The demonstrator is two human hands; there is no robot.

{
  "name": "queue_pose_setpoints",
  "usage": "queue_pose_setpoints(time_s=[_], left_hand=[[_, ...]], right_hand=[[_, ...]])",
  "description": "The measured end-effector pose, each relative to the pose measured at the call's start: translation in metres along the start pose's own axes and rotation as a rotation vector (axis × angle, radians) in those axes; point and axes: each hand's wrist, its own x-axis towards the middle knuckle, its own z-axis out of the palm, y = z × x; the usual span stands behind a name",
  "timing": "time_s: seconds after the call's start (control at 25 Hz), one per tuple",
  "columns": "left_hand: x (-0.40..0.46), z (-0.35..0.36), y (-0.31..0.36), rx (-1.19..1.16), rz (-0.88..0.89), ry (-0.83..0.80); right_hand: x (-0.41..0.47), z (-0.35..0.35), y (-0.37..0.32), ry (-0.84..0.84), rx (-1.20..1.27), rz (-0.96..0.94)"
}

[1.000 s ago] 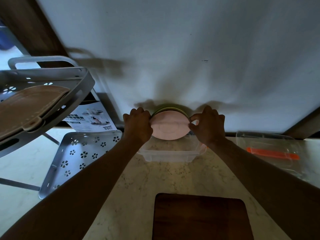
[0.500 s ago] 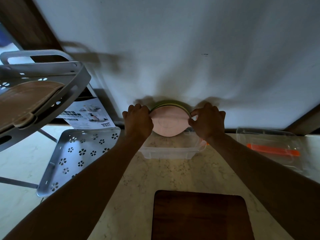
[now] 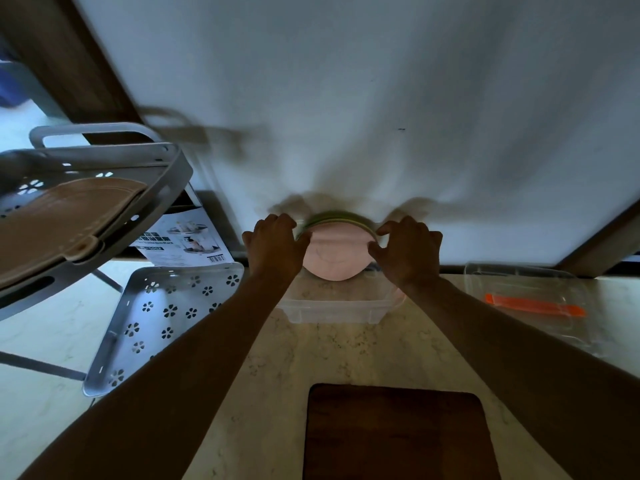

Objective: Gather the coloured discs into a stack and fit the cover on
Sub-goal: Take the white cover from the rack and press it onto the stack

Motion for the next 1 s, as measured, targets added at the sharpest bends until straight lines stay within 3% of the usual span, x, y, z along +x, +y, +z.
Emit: queue_pose_setpoints(time_s=[0.2, 0.4, 0.76, 1.0], left_hand=[[-0.032, -0.036, 0.002, -0.088, 0.081, -0.046], [-0.072, -0.096, 0.001, -0.077, 0.079, -0.065], [-0.146, -0.224, -0.017, -0.026, 0.223, -0.095], [-0.176, -0.282, -0.044, -0.055, 0.267, 0.028]], right_hand=[[-0.018, -0.029, -0.021, -0.072, 0.000, -0.128], [-0.054, -0.065, -0.055, -0.237, 0.279, -0.169], [-0.114, -0.130, -0.143, -0.248, 0.468, -0.245], [-0.141, -0.156, -0.202, -0.240, 0.521, -0.324]])
